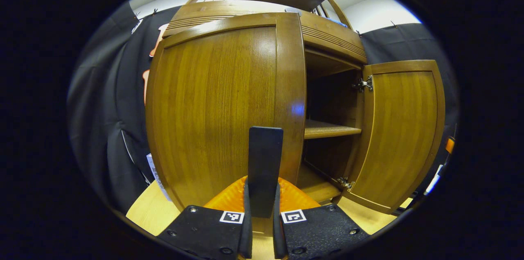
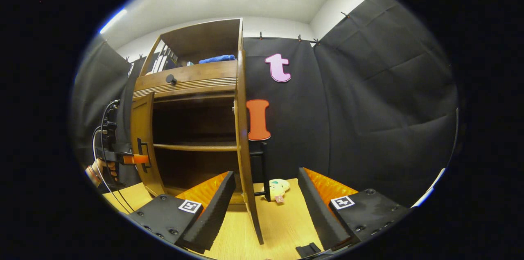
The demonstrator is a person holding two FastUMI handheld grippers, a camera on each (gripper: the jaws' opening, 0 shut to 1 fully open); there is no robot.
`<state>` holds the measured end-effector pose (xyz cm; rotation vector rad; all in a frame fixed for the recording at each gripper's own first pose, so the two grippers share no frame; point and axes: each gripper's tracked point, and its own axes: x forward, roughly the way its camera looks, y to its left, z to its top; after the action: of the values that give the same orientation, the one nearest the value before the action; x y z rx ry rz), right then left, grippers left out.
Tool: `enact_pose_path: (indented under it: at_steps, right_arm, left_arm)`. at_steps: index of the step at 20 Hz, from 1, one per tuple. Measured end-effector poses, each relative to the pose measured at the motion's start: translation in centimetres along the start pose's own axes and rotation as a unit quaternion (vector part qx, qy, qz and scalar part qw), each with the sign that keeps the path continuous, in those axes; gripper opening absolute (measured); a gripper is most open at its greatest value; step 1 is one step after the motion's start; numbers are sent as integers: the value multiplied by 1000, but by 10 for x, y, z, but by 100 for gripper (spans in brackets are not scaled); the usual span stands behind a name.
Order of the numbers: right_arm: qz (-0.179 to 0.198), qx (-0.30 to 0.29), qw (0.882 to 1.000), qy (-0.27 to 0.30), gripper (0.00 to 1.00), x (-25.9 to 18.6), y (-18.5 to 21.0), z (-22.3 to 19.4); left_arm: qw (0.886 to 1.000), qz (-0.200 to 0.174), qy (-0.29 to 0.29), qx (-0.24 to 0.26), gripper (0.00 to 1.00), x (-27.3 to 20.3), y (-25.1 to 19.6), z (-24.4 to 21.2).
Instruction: Open the right door of the double-door shoe cabinet with the right hand, and open the left door with the left hand.
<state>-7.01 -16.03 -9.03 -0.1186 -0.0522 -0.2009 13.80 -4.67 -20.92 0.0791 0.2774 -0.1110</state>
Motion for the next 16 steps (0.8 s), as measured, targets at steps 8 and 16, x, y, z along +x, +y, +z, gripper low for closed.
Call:
enact_pose_path:
  at_steps: [8, 16]
  right_arm:
    - [12, -1, 1000, -5, 92, -14, 26, 13]
    - [29, -2, 999, -15, 92, -24, 56, 26]
  left_arm:
    - [1000, -5, -1, -6, 20, -44, 22, -2]
    - [1000, 5, -3, -8, 19, -90, 57, -3]
